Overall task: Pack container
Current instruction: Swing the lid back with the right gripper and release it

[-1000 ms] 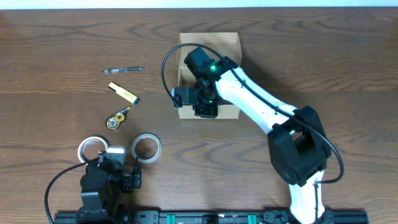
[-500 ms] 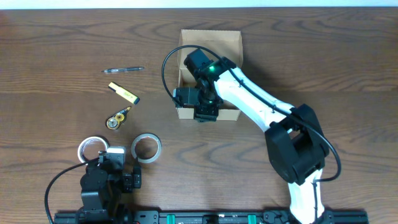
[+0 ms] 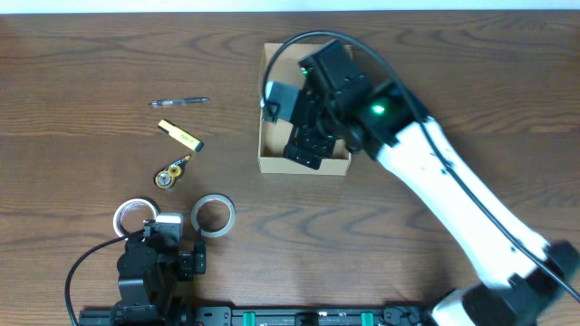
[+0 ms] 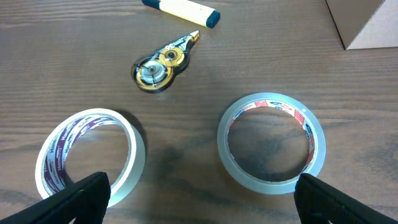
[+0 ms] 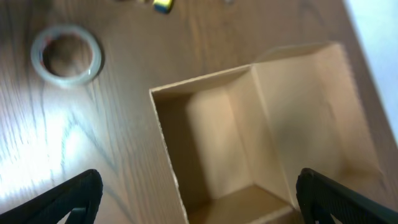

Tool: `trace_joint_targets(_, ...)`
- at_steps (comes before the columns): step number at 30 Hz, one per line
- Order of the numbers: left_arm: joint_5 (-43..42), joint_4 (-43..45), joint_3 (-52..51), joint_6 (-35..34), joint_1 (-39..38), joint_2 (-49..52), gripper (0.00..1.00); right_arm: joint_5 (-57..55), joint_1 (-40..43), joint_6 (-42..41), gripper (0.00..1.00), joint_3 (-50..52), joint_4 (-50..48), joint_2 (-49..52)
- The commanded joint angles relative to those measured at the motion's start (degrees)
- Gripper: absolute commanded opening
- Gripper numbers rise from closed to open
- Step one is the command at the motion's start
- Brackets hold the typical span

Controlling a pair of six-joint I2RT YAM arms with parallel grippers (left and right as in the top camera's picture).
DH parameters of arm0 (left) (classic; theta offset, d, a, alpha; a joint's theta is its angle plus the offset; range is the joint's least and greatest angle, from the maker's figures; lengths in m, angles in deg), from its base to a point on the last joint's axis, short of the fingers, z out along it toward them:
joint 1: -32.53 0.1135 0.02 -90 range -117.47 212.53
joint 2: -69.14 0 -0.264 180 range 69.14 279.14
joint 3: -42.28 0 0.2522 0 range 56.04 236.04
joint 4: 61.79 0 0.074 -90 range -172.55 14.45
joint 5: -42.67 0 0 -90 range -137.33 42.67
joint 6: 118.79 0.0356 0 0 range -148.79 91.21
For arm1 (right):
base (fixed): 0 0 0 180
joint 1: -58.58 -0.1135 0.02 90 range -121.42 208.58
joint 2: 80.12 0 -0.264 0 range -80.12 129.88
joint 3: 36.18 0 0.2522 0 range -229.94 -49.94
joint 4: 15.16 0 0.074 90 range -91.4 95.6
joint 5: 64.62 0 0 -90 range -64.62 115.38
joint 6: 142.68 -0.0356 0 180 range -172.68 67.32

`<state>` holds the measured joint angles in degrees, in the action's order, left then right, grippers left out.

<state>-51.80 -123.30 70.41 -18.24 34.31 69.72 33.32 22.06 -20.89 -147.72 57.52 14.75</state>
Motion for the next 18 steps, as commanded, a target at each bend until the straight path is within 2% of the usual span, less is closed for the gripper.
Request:
trace_joint_targets(1, 0.4, -3.0, -1.0, 0.2, 0.1, -0.4, 0.95, -3.1, -0.2, -9.2, 0.99, -0.8, 0.1, -3.7)
trace_joint_targets(9, 0.4, -3.0, -1.0, 0.2, 0.1, -0.4, 0.95, -6.6, -0.2, -10.0, 0.99, -0.8, 5.8, -7.6)
trace_joint_targets(11, 0.4, -3.0, -1.0, 0.2, 0.1, -0.4, 0.95, -8.0, 0.9, -12.6, 0.99, -0.8, 8.2, -7.9)
trace_joint_targets(15, 0.4, -3.0, -1.0, 0.2, 0.1, -0.4, 0.96, -3.7, 7.3, -12.9, 0.99, -0.6, 9.0, -9.6)
trace_joint_targets(18, 0.4, -3.0, -1.0, 0.2, 0.1, -0.4, 0.95, 3.1, 15.2, -11.8, 0.99, 1.0, 8.8, -11.5)
